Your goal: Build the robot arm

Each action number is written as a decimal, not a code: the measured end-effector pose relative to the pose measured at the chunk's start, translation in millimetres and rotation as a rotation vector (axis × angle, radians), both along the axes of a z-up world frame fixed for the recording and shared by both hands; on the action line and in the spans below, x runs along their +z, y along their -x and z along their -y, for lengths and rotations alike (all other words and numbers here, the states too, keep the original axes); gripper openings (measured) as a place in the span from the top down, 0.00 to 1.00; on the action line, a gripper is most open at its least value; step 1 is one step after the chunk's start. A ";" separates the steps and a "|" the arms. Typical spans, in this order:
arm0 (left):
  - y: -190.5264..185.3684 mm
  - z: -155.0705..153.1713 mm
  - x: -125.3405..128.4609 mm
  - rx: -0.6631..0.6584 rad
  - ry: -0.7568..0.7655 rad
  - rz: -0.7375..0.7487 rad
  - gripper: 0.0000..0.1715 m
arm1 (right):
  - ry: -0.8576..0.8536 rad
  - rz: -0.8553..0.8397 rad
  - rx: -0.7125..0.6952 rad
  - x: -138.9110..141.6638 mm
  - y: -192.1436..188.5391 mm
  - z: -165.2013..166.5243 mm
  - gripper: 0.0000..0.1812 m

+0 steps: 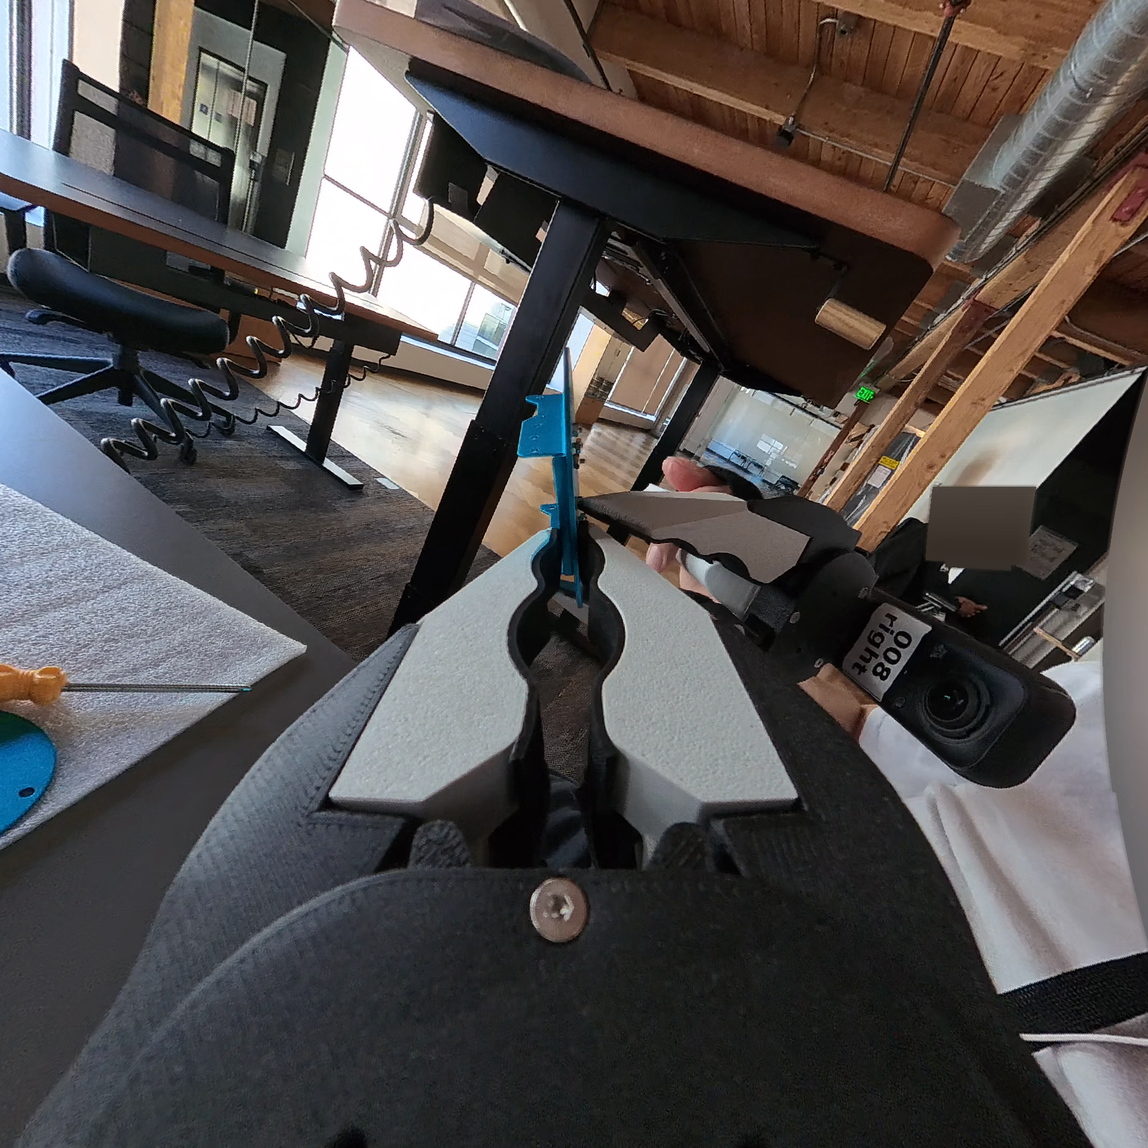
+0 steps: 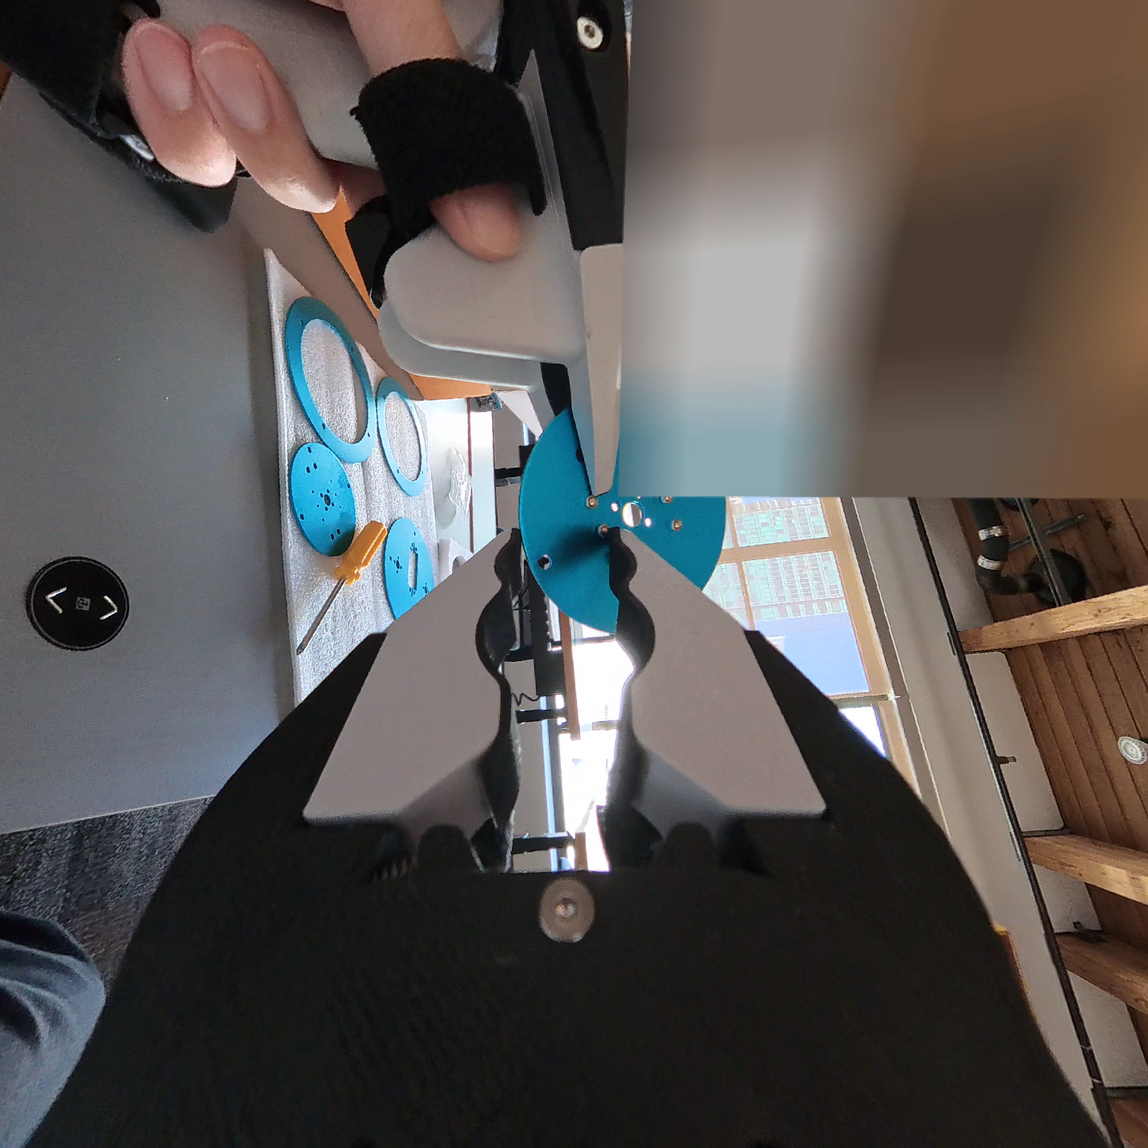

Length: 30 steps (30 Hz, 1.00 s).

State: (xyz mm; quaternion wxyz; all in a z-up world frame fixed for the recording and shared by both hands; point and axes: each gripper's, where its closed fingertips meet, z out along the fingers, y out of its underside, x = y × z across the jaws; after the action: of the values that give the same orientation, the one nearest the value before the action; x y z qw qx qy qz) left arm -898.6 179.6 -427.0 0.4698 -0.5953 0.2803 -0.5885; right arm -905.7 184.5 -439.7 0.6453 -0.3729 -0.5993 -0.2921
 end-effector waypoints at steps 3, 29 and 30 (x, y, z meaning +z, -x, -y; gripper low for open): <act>0.5 0.7 2.4 0.003 0.001 0.017 0.98 | -0.001 -0.005 0.001 2.4 -0.5 0.8 0.86; -2.1 1.6 9.5 0.110 -0.122 -0.027 0.98 | -0.056 -0.051 -0.031 9.4 -4.5 -2.3 0.86; -2.0 1.8 10.3 0.115 -0.125 -0.024 0.98 | -0.064 -0.051 -0.032 10.2 -4.9 -1.9 0.87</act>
State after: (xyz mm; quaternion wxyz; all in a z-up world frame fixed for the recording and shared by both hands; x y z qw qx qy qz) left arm -896.6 177.8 -416.6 0.5356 -0.5869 0.2877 -0.5347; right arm -900.8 186.4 -429.5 0.6672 -0.3688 -0.5669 -0.3121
